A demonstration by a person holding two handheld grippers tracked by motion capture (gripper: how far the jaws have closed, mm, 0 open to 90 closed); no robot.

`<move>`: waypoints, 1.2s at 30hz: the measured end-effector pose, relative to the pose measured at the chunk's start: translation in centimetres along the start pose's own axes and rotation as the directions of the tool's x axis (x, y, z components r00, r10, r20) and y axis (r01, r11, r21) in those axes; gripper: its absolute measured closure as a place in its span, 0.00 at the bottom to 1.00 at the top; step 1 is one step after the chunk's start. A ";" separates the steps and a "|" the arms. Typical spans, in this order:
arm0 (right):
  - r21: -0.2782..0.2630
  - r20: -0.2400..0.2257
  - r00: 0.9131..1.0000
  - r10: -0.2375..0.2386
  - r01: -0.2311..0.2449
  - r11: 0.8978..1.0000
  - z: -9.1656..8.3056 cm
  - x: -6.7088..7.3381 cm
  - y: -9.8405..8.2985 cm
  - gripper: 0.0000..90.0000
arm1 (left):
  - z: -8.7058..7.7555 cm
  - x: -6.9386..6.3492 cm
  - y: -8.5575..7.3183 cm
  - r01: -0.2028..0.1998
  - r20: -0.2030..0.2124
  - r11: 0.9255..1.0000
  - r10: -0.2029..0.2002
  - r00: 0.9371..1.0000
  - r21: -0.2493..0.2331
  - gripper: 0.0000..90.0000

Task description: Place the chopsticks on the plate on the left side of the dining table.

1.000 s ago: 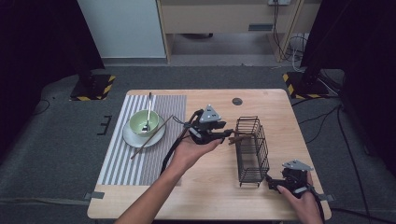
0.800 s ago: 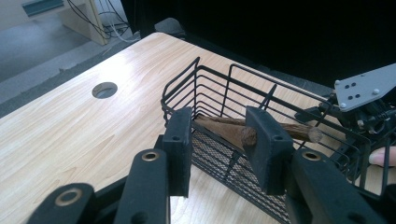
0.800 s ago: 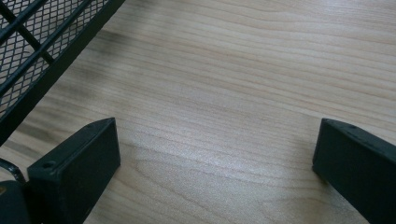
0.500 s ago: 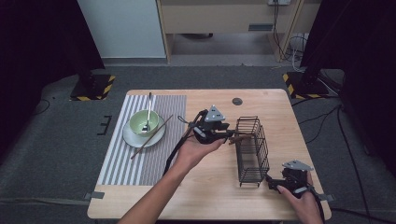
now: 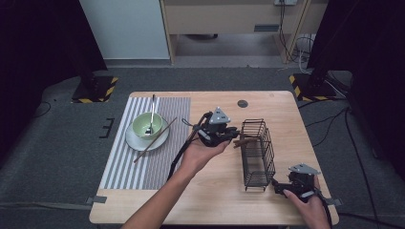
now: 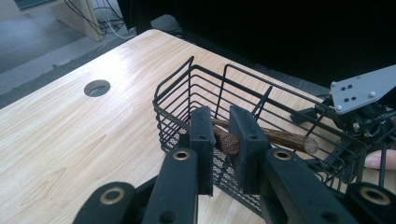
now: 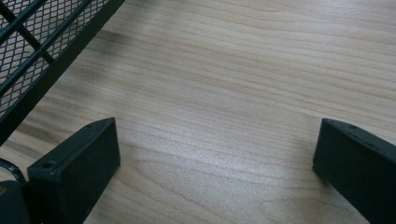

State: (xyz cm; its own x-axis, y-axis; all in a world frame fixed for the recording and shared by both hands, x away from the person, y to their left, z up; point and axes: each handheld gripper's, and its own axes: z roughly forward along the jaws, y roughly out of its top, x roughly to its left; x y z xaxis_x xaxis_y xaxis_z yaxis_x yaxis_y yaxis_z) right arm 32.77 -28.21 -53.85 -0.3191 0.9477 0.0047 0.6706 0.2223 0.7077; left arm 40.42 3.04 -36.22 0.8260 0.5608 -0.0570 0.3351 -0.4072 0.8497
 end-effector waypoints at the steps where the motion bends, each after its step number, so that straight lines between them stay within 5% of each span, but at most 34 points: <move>1: 0.000 0.000 1.000 0.001 -0.001 1.000 0.0 0.0 0.0 0.01 | 0.0 0.0 0.0 0.000 0.000 1.000 0.000 1.000 0.008 0.88; 10: 0.000 0.000 1.000 0.000 0.000 1.000 0.0 0.0 0.0 0.01 | 0.2 -0.1 0.1 -0.022 -0.028 1.000 0.022 0.999 0.019 0.90; 18: 0.000 0.000 1.000 0.000 0.000 1.000 0.0 0.0 0.0 0.01 | -0.7 -0.1 0.6 -0.038 -0.070 0.999 0.036 0.997 -0.029 0.92; 36: 0.000 0.000 1.000 0.000 0.000 1.000 0.0 0.0 0.0 0.01 | -3.8 1.4 0.7 -0.015 -0.041 0.992 0.010 0.999 -0.123 0.92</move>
State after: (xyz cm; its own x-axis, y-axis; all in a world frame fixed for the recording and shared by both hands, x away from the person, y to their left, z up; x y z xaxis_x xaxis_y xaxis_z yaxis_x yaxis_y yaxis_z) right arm 32.76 -28.21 -53.85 -0.3189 0.9478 0.0049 0.6708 0.2221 0.7076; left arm 40.12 6.26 -33.74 0.8104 0.5853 -0.0268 0.2641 -0.3241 0.9084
